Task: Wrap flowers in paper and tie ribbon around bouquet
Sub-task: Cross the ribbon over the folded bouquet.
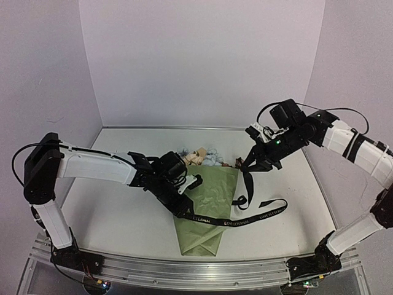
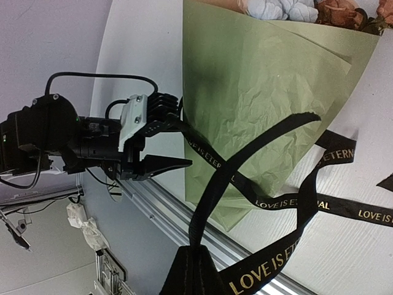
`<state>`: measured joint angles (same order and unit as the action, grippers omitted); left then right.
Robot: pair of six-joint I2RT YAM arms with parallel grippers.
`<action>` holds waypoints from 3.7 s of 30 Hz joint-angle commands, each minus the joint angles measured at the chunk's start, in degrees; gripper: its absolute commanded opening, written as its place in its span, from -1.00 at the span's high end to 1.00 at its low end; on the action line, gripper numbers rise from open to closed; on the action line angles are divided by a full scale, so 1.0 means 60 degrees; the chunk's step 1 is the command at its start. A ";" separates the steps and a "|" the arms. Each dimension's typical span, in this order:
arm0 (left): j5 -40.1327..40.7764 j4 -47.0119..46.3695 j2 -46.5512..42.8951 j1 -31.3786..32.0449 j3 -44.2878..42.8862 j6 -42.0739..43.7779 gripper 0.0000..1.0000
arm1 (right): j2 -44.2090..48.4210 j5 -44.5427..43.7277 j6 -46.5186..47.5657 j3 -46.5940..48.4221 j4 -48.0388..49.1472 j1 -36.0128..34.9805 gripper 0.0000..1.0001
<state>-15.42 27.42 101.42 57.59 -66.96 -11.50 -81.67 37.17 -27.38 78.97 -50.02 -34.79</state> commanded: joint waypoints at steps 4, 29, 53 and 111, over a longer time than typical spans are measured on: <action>0.1512 0.1213 0.0758 0.0513 -0.1133 0.1111 -0.21 | 0.0486 0.0041 0.0242 -0.0456 0.0805 -0.0315 1.00; 0.3428 0.0455 0.0186 0.0837 -0.0755 0.1050 1.00 | 0.0797 0.0414 0.0409 -0.1495 0.1948 -0.0990 1.00; -0.1013 -0.1159 -0.1203 -0.1386 0.0214 0.0423 1.00 | -0.3574 0.1193 -0.0605 -0.0601 0.3976 -0.2812 1.00; -0.3015 -0.3679 -0.1572 -0.3340 0.1736 -0.4825 -0.15 | -0.5114 -0.6280 -0.1321 -0.0322 0.5589 -0.3671 1.00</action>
<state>-28.15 15.94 94.24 40.89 -59.54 -27.01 -113.16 0.23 -36.01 78.55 -22.37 -56.77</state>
